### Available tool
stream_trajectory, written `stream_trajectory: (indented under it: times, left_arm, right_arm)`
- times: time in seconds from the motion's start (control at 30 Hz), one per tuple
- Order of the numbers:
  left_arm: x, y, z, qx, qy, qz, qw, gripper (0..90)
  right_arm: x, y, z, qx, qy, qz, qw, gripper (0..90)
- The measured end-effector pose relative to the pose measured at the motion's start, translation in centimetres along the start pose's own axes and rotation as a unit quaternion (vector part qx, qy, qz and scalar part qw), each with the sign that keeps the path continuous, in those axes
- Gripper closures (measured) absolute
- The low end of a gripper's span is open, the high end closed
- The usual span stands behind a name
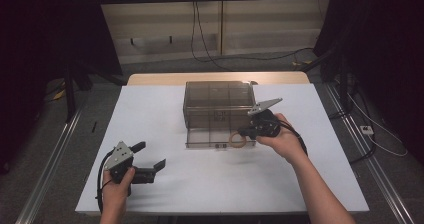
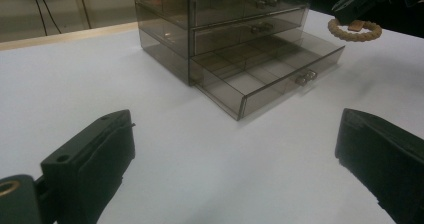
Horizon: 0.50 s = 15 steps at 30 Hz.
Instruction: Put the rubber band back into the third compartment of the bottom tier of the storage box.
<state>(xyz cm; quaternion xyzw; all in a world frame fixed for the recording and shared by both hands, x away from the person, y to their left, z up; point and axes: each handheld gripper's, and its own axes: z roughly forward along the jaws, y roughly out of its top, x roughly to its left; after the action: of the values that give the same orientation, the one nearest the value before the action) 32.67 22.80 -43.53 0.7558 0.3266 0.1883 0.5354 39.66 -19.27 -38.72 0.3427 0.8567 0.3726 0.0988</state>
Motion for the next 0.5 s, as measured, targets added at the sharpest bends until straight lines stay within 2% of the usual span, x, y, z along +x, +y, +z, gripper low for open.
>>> stream_trajectory:
  times: [0.5]
  left_arm:
    - [0.01,-0.03,-0.03,-0.001,0.001,-0.002,1.0,2.7]
  right_arm:
    - [-0.32,0.49,0.03,0.001,-0.012,-0.002,0.9999,86.8]
